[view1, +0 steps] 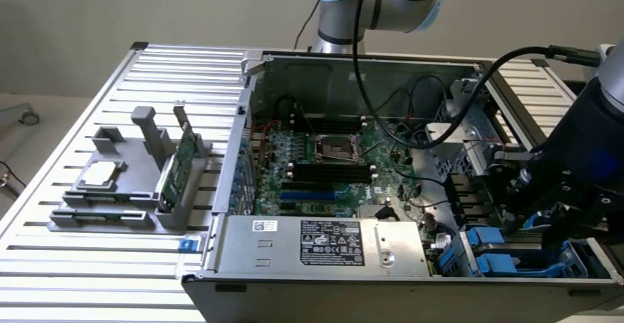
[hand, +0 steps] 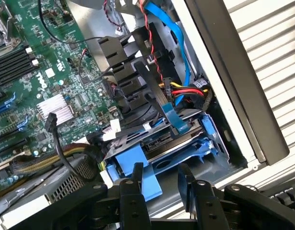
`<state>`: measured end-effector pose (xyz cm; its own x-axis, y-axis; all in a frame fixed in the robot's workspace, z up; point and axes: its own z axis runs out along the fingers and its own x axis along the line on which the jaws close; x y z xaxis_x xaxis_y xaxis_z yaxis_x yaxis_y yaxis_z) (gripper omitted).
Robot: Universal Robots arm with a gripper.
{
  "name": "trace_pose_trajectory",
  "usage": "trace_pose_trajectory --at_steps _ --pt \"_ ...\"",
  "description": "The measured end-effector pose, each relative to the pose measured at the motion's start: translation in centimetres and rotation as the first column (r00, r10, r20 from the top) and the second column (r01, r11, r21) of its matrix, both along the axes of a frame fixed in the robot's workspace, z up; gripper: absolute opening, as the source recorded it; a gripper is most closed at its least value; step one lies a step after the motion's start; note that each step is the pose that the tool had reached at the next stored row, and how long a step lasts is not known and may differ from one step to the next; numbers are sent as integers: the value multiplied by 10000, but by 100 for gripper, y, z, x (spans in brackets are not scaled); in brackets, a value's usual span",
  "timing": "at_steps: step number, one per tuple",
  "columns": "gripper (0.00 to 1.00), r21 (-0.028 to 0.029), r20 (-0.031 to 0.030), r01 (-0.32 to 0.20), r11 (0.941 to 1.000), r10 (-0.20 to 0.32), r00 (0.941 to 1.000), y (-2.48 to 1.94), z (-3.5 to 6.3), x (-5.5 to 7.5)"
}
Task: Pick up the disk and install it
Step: 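Insert the first disk wire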
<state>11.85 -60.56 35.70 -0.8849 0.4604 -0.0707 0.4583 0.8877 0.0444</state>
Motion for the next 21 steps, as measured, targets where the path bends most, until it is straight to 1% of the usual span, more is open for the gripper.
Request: trace_pose_trajectory --at_steps 12,21 --pt "42 37 -1 469 9989 -469 9989 21 -1 109" --pt "42 57 -2 868 9962 -868 9962 37 -3 185"
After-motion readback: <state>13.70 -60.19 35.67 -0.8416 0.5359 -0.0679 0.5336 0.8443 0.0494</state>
